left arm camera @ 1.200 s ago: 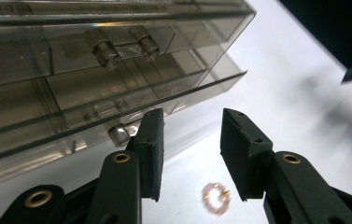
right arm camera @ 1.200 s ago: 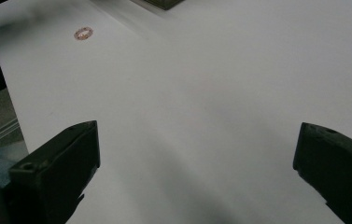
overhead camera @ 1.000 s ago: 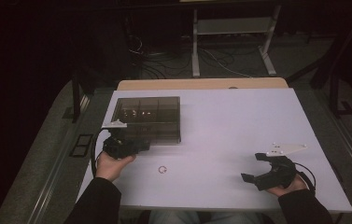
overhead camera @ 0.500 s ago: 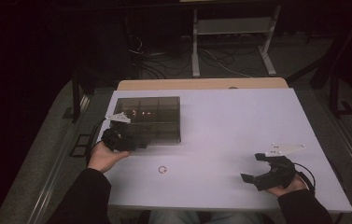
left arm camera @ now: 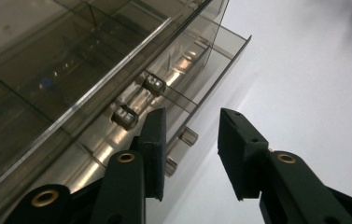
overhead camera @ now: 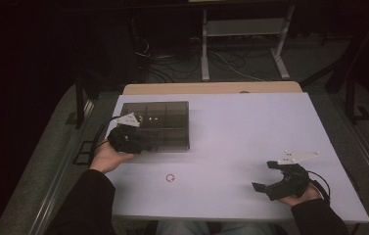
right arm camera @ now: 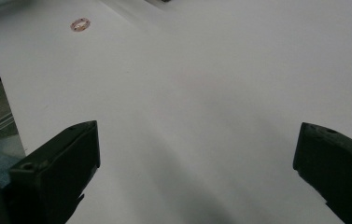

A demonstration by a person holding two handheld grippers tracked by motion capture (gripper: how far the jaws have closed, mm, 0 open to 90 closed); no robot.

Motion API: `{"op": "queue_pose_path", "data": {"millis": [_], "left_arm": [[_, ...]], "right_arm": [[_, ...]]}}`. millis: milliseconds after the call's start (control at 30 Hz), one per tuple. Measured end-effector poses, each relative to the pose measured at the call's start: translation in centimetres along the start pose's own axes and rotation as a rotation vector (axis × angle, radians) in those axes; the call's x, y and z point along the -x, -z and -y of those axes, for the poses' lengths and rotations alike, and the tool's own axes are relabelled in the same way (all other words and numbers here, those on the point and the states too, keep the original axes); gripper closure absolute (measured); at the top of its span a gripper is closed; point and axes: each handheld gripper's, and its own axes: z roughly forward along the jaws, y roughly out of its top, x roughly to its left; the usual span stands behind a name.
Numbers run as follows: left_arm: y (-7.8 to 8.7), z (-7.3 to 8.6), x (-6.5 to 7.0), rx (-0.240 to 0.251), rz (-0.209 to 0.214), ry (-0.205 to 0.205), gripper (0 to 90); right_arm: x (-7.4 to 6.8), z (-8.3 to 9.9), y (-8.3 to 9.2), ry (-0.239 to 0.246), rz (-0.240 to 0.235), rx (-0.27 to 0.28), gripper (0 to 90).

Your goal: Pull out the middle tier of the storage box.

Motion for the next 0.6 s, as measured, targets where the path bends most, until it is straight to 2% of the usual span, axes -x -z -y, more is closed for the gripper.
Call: {"op": "queue_pose_path", "data": {"millis": [67,233,600], "left_arm": [[-0.1,0.0,0.0,0.012,0.012,-0.026,62.2],[-0.5,-0.1,0.2,0.01,0.006,-0.067,62.4],[-1.6,0.1,-0.2,-0.038,0.007,-0.094,64.5]], "right_arm": [[0.0,0.0,0.0,-0.002,-0.001,-0.002,0.0],[0.0,0.0,-0.1,-0.001,-0.002,-0.008,0.0],[-0.1,0.0,-0.2,-0.001,-0.004,-0.016,0.0]]}}
